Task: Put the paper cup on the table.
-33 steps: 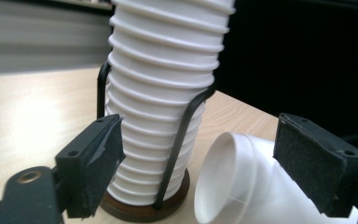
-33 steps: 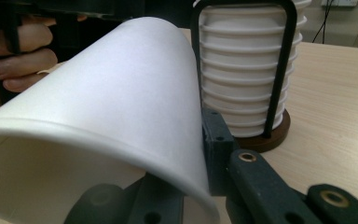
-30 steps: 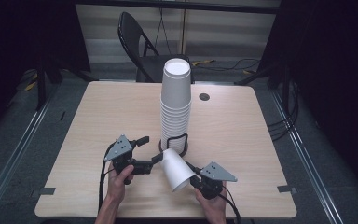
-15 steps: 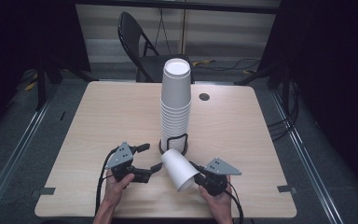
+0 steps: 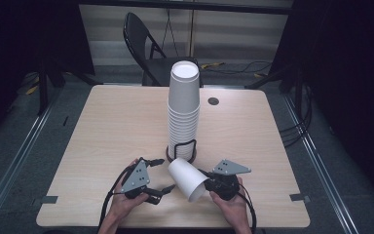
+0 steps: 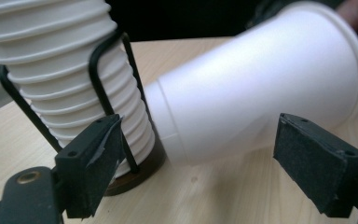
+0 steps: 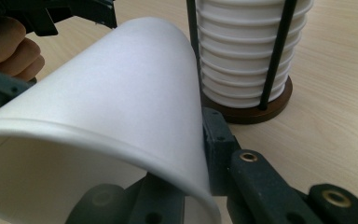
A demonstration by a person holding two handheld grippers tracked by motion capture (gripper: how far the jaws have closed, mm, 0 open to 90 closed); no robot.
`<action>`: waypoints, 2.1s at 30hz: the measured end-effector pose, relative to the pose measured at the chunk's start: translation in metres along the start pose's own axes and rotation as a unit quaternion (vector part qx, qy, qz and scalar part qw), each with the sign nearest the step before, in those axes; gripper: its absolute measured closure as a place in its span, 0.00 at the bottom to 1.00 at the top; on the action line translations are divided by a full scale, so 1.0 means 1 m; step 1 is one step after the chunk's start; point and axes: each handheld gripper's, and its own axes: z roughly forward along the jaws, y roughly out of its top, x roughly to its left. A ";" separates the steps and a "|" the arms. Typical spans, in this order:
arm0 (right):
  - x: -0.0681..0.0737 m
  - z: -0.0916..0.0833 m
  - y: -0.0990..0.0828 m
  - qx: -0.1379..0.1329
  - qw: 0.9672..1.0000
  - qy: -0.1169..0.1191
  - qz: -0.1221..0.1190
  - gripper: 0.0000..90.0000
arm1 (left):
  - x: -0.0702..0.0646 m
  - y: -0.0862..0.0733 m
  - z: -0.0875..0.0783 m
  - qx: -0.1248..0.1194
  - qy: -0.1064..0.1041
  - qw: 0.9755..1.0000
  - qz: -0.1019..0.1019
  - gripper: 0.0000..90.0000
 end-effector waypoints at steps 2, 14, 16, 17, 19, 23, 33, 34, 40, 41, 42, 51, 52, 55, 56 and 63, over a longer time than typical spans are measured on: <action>0.000 0.000 0.003 0.011 1.000 0.003 -0.004 0.96 | -0.004 0.001 0.002 0.004 -0.008 1.000 0.021 0.18; -0.001 0.003 0.014 0.088 0.996 0.023 -0.021 0.96 | -0.020 0.003 0.015 0.056 -0.003 0.993 0.104 0.16; -0.001 0.003 0.015 0.094 0.995 0.025 -0.025 0.96 | -0.023 0.005 0.017 0.065 0.001 0.991 0.118 0.15; -0.001 0.003 0.016 0.096 0.995 0.027 -0.026 0.96 | -0.024 0.006 0.018 0.069 0.002 0.990 0.123 0.14; -0.001 0.003 0.018 0.102 0.994 0.033 -0.027 0.96 | -0.026 0.006 0.020 0.077 0.006 0.988 0.135 0.11; -0.001 0.007 0.020 0.118 0.992 0.044 -0.025 0.96 | -0.033 0.006 0.027 0.101 0.018 0.983 0.155 0.05; -0.003 0.013 0.022 0.124 0.990 0.057 -0.021 0.97 | -0.044 0.012 0.036 0.111 0.018 0.974 0.195 0.06; -0.002 0.014 0.023 0.122 0.990 0.061 -0.019 0.97 | -0.045 0.013 0.036 0.111 0.019 0.974 0.198 0.06; 0.000 0.014 0.023 0.115 0.991 0.072 -0.012 0.97 | -0.052 0.020 0.044 0.108 0.020 0.973 0.204 0.05; -0.001 0.014 0.023 0.115 0.991 0.071 -0.011 0.98 | -0.051 0.021 0.045 0.108 0.019 0.972 0.206 0.05; -0.001 0.014 0.023 0.113 0.991 0.072 -0.009 0.97 | -0.052 0.022 0.046 0.108 0.019 0.972 0.208 0.05; 0.000 0.016 0.024 0.110 0.991 0.077 -0.002 0.99 | -0.059 0.029 0.052 0.091 0.013 0.974 0.209 0.08; 0.000 0.017 0.024 0.108 0.991 0.078 -0.003 0.99 | -0.059 0.030 0.052 0.091 0.014 0.973 0.213 0.08; -0.001 0.016 0.025 0.109 0.991 0.080 0.001 0.99 | -0.060 0.031 0.054 0.089 0.015 0.973 0.212 0.08; -0.001 0.017 0.025 0.109 0.991 0.079 0.002 0.99 | -0.060 0.031 0.055 0.089 0.014 0.973 0.211 0.08; 0.000 0.018 0.025 0.108 0.991 0.081 0.002 0.99 | -0.061 0.034 0.057 0.088 0.014 0.973 0.211 0.07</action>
